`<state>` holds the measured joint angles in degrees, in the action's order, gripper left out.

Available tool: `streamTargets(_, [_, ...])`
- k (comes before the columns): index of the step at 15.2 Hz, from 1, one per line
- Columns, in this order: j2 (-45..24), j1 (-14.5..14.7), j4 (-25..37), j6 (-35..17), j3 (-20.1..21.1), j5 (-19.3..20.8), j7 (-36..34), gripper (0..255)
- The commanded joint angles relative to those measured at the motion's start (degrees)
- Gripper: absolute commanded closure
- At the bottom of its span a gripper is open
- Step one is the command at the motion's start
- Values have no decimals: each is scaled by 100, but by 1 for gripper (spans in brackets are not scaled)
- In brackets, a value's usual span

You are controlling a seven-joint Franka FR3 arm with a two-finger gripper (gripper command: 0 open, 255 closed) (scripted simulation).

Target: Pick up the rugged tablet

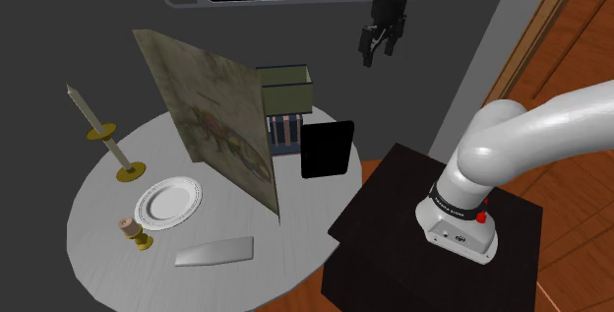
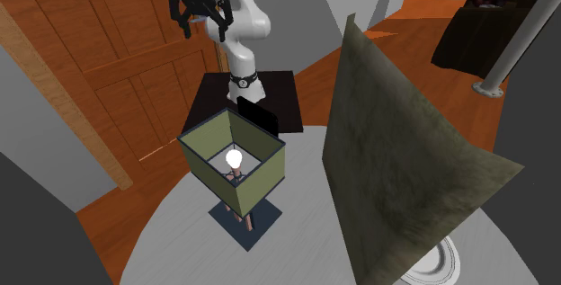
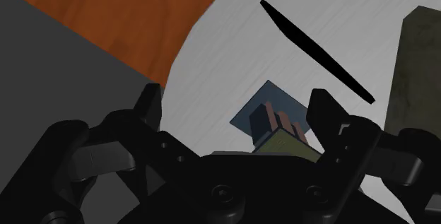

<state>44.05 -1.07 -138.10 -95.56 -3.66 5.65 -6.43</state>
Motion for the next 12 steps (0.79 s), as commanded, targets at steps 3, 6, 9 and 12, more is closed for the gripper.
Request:
streamTargets(3, [-28,263,-335,-369,-135,47,635,0])
streamTargets(6, [-91,659,-816,-915,-347,124,1585,0])
streamTargets(9, [-182,1050,-1275,-1457,-567,210,2536,0])
streamTargets(12, [-300,1431,-1716,-2001,-797,308,3492,0])
